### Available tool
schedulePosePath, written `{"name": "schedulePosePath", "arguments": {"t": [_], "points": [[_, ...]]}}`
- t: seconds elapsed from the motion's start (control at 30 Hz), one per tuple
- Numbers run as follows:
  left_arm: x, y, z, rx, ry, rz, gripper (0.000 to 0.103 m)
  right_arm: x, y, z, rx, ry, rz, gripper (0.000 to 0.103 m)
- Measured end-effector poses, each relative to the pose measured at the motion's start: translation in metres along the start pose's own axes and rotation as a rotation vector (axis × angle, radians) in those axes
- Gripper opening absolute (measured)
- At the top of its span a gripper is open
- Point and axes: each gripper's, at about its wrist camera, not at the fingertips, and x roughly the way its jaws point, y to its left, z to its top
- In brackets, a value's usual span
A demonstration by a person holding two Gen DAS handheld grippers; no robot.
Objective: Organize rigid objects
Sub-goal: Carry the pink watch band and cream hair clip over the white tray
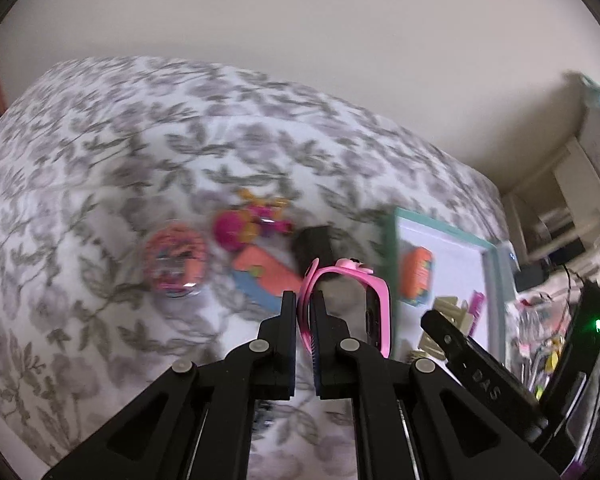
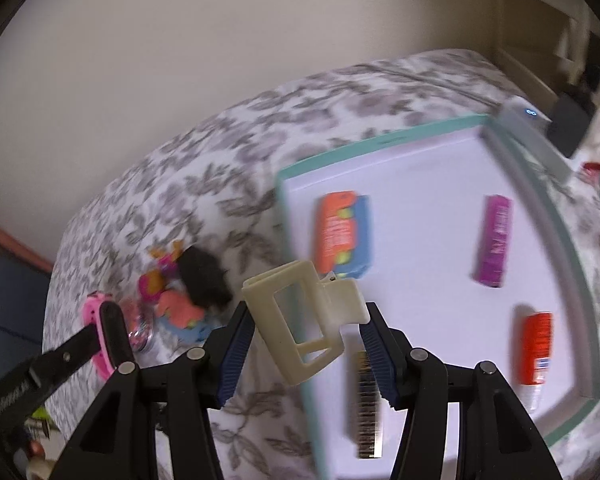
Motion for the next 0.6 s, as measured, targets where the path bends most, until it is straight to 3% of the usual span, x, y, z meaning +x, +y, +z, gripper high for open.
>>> {"name": "schedulePosePath", "arguments": {"t": [0.6], "points": [[0.064, -0.113, -0.027, 0.279, 0.092, 0.022, 0.006, -0.022, -0.110, 0.018, 0.242, -0.002, -0.175, 0.058]]}}
